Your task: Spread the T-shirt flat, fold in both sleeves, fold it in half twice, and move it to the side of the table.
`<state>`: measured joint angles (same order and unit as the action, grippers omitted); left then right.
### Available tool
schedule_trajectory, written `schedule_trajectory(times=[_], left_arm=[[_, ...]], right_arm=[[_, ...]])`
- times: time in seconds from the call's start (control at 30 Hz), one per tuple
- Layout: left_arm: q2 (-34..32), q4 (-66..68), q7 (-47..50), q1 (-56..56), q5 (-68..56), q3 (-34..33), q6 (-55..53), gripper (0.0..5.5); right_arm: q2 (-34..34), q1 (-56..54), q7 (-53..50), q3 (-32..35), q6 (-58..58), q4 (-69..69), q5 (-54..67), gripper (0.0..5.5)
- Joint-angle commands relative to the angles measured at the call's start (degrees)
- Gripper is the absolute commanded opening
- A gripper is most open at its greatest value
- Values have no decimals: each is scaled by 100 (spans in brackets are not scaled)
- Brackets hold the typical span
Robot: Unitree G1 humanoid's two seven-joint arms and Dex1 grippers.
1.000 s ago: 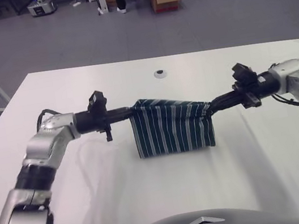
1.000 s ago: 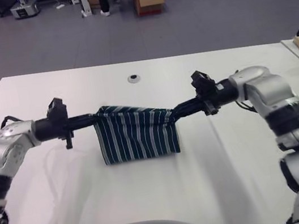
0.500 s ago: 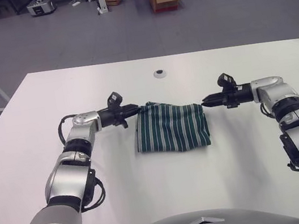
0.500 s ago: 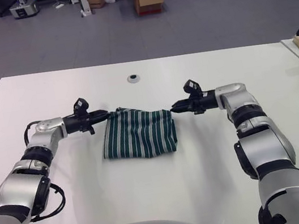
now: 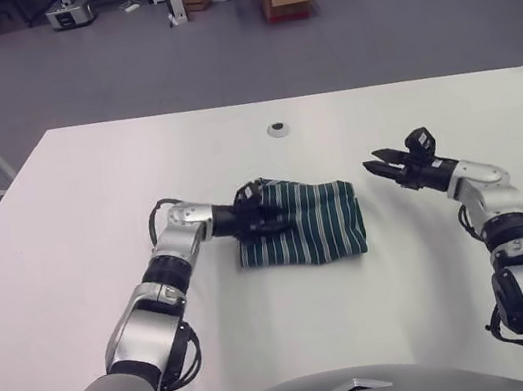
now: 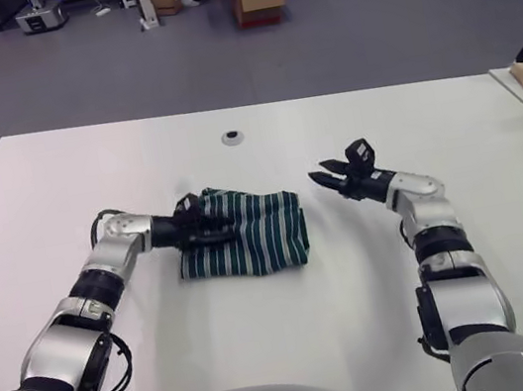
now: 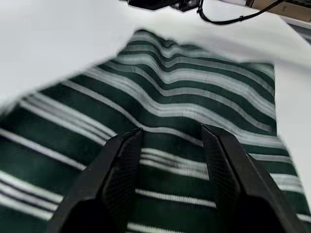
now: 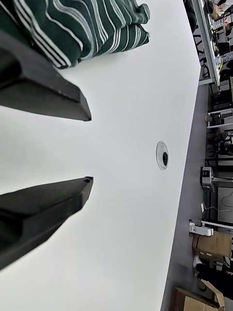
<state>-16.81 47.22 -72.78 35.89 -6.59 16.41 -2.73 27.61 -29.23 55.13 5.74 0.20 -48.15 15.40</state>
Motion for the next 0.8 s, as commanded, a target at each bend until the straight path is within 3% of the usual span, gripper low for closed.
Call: schedule_trajectory(times=[0.03, 0.17, 0.27, 0.47, 0.57, 0.67, 0.8], left_arm=[[-592, 427, 211, -209, 713, 351, -574, 219], [-1137, 993, 1343, -495, 850, 57, -445, 219], [-1540, 1280, 2278, -1190, 571, -512, -344, 219], [-1134, 666, 4530, -3802, -592, -2245, -374, 219], [-500, -765, 5914, -4729, -869, -2833, -666, 219], [79, -3096, 6840, -5427, -798, -2781, -1109, 219], [-219, -5493, 6877, -4845, -1141, -2981, -925, 219]], right_arm=[[-85, 202, -192, 53, 130, 317, -25, 214], [-105, 419, -275, 78, 211, 630, 8, 214], [-103, 644, -381, 182, 240, 882, 76, 214], [-311, 1193, -842, 490, 269, 1433, 315, 214], [-458, 1311, -982, 509, 286, 1553, 331, 214], [-595, 1323, -1095, 508, 334, 1669, 346, 214], [-803, 1418, -1615, 689, 96, 2118, 389, 214]])
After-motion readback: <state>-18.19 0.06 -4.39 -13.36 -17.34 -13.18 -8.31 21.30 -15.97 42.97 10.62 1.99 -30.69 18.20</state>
